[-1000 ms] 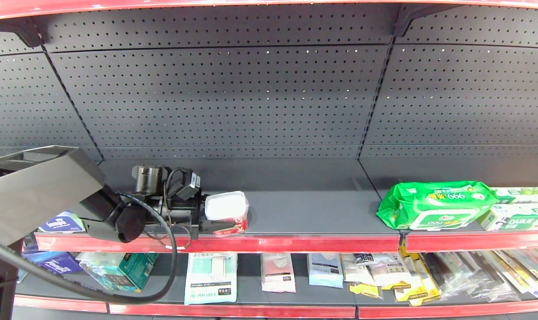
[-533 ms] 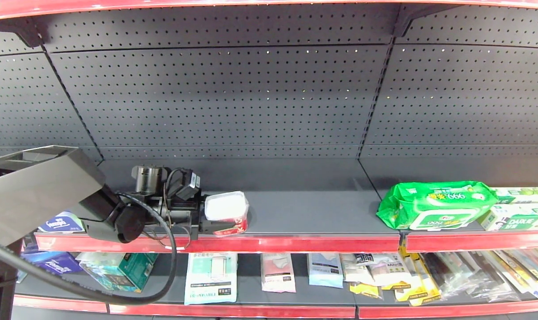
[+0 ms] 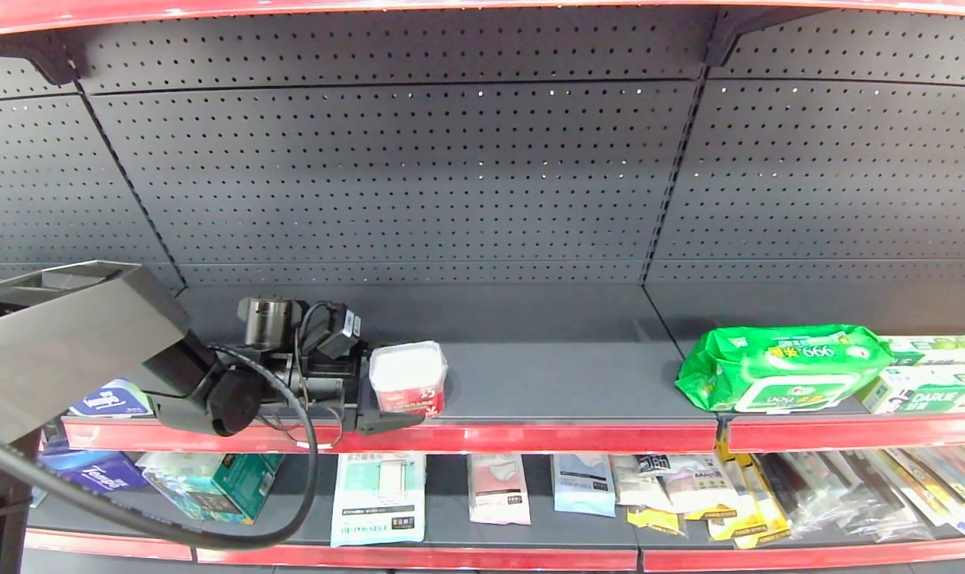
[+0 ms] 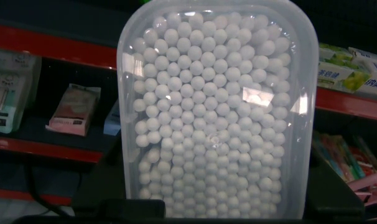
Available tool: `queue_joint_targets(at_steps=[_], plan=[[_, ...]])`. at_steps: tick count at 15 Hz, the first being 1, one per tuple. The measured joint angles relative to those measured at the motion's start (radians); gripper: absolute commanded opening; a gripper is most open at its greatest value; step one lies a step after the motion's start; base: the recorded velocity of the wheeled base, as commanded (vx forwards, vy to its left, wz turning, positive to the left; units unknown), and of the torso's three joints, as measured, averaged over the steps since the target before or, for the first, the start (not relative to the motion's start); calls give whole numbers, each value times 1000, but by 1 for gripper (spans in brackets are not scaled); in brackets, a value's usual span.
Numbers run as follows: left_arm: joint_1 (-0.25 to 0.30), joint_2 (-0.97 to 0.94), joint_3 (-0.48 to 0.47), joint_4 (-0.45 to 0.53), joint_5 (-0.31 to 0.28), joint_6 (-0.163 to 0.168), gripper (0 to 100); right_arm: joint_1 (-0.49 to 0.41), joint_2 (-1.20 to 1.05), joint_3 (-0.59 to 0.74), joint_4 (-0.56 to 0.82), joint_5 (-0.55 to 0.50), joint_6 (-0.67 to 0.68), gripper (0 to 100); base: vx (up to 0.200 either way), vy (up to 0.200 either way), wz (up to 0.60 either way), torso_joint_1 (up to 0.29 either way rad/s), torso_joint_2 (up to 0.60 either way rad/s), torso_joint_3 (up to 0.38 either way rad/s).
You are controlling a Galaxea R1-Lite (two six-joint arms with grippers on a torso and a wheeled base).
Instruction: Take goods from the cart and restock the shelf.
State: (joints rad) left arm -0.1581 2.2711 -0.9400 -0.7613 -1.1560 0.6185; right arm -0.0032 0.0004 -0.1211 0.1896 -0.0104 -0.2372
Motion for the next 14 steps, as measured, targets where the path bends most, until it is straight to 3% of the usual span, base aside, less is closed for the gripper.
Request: queue_joint_targets(at_steps=[4,9,14], plan=[[13,-20,13,-8,0,-15,100,1,0,0,0,0,0,0,0,0,0,0,0,0],[55,-46,76,-10,-1,2,100,1,0,0,0,0,0,0,0,0,0,0,0,0],[98,-49,81,-10,7,7,100,0,0,0,0,0,0,0,0,0,0,0,0,0]])
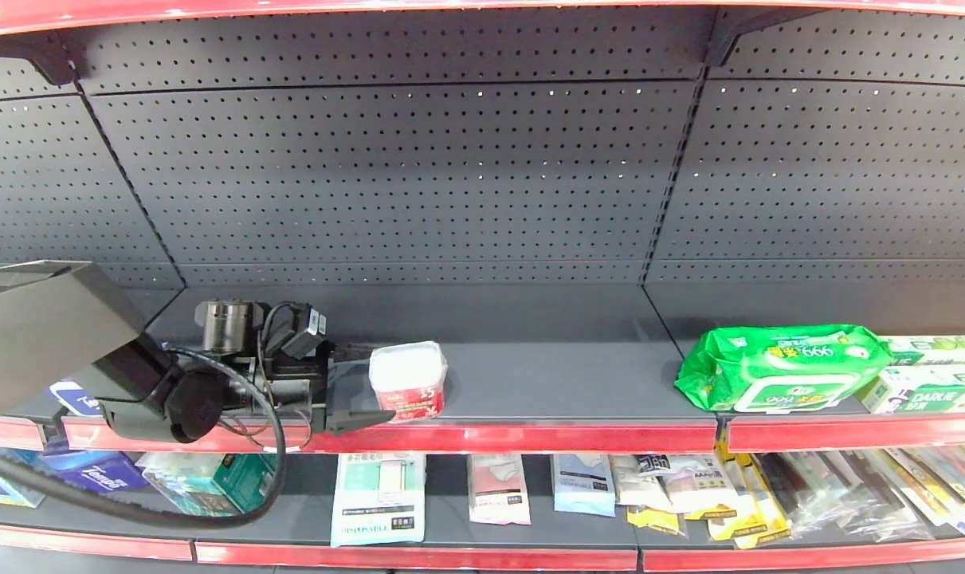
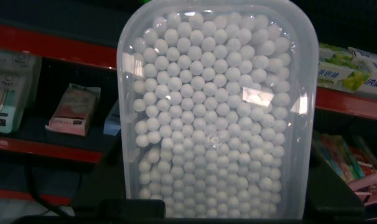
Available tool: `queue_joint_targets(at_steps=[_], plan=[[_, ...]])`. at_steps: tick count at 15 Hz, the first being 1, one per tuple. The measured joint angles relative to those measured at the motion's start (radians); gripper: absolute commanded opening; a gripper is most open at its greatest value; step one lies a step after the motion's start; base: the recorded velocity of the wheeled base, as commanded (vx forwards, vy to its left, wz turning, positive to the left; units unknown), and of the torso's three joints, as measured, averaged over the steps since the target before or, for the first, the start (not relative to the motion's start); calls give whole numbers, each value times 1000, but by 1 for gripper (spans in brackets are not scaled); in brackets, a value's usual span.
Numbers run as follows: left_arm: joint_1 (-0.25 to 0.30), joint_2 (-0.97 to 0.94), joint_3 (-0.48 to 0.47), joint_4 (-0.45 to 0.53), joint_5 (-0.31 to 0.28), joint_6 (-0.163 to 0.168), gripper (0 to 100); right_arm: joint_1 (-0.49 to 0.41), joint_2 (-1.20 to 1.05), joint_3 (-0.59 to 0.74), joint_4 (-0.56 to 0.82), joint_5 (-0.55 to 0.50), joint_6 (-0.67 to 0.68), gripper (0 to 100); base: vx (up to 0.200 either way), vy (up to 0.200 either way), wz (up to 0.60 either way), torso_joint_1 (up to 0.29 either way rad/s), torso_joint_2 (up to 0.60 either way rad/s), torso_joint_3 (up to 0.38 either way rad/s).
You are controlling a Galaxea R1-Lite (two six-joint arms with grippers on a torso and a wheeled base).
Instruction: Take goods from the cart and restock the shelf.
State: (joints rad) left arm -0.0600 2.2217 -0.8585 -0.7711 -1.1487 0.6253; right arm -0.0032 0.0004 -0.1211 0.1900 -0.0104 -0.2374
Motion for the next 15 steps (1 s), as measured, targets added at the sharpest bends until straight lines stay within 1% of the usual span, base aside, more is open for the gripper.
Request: queue_joint_targets(at_steps=[2,7,12,15], plan=[[10,0,0,0,6,0,100,0,0,0,0,0,0,0,0,0,0,0,0,0],[14,1,-3,0,27,0,100,1,0,0,-1,0,0,0,0,0,0,0,0,0],[32,13,-5,0,56,21,100,1,0,0,0,0,0,0,0,0,0,0,0,0],[35,19,-9,0,66,23,100,0,0,0,-1,0,0,0,0,0,0,0,0,0]])
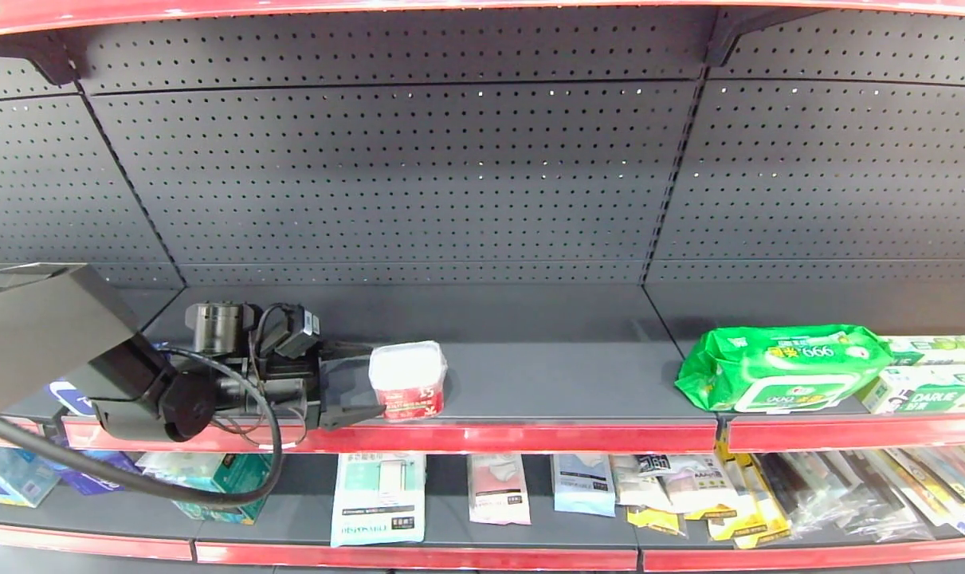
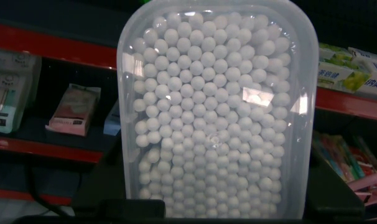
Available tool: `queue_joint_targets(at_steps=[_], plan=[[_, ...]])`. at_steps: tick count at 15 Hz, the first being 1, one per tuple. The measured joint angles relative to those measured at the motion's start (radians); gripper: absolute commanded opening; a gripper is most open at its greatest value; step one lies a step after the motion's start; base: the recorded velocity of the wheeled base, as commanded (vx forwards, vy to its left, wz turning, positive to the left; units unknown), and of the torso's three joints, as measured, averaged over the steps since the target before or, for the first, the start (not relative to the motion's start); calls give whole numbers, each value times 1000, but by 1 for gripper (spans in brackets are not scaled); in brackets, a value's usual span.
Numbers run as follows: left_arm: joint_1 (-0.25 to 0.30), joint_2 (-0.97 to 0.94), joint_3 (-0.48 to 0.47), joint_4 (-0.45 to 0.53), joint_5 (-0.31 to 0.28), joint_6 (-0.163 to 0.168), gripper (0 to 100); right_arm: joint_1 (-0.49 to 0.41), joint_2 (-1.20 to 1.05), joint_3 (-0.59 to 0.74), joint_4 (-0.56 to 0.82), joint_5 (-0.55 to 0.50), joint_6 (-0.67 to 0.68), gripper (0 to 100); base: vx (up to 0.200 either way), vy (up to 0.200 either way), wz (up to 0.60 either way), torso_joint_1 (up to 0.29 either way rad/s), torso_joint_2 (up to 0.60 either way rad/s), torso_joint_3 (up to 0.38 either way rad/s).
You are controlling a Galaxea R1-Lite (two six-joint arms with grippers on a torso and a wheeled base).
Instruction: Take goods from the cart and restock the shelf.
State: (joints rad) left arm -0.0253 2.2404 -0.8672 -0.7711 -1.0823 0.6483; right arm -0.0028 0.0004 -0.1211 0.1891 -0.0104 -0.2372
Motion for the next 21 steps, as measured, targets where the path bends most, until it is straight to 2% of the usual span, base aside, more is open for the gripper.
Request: queue_joint_targets(at_steps=[4,15,18,20,21], plan=[[-5,1,5,-1,-18,-1,100,0,0,0,0,0,0,0,0,0,0,0,0,0],[-1,18,-27,0,-5,-3,100,0,0,0,0,0,0,0,0,0,0,0,0,0],[-2,14,-21,0,-18,-3,100,0,0,0,0,0,1,0,0,0,0,0,0,0],[-1,-19,1,1,-49,-21,100,0,0,0,0,0,4,0,0,0,0,0,0,0],[0,-46,20,2,-66,-41,100,0,0,1,0,0,4,0,0,0,0,0,0,0]])
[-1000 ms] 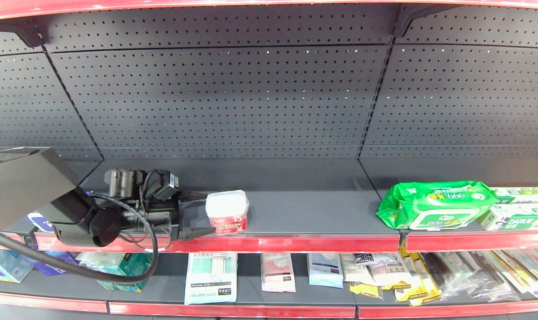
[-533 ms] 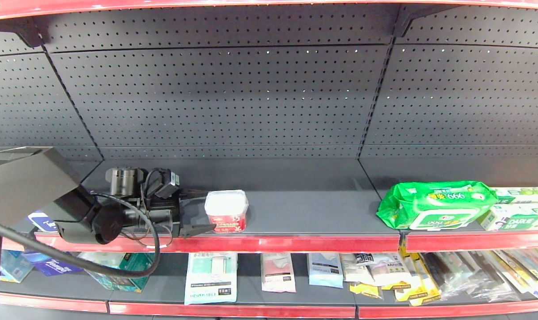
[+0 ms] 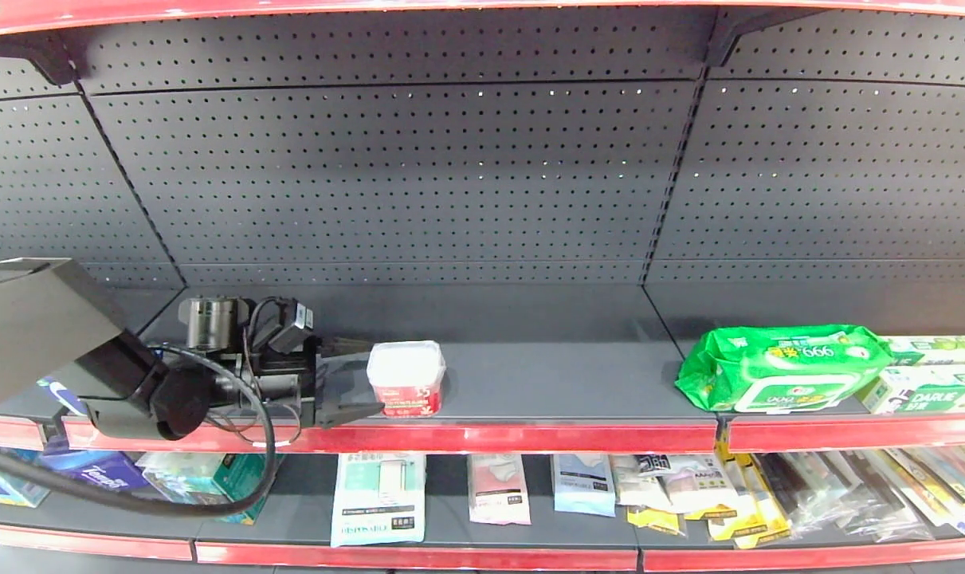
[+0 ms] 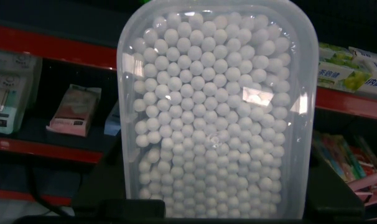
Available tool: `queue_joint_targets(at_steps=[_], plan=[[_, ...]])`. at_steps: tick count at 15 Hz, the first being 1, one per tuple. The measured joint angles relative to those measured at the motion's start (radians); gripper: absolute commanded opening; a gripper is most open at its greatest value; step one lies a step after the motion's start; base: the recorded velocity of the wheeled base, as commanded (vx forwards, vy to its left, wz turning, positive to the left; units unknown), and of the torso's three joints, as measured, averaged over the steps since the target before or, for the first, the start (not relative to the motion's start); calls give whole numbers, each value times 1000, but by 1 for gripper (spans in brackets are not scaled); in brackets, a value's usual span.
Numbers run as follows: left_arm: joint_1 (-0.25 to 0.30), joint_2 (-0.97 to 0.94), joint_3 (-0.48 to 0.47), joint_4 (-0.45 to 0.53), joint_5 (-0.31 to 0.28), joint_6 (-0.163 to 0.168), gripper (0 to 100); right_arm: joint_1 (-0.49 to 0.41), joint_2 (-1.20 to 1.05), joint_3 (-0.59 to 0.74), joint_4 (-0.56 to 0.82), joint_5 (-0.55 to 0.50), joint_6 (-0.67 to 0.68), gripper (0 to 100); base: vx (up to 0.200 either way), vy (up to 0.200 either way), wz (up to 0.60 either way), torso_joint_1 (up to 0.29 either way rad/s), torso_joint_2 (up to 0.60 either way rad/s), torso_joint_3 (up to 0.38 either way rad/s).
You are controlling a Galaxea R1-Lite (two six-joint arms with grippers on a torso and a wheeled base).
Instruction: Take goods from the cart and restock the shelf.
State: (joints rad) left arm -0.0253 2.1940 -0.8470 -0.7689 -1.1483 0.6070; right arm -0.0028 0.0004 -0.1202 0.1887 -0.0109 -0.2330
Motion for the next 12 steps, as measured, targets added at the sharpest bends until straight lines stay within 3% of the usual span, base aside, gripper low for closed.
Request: queue_joint_targets(at_steps=[3,6,8,10,11,12], plan=[[6,-96,54,1,-23,-73,100,0,0,0,0,0,0,0,0,0,0,0,0,0],[16,-196,68,-7,-6,-182,100,0,0,0,0,0,0,0,0,0,0,0,0,0],[43,-227,43,-94,120,-274,100,0,0,0,0,0,1,0,0,0,0,0,0,0],[59,-241,36,-166,200,-339,100,1,0,0,0,0,5,0,0,0,0,0,0,0],[59,-245,36,-240,339,-396,100,0,0,0,0,0,10,0,0,0,0,0,0,0],[56,-250,38,-299,542,-449,100,1,0,1,0,0,15,0,0,0,0,0,0,0]])
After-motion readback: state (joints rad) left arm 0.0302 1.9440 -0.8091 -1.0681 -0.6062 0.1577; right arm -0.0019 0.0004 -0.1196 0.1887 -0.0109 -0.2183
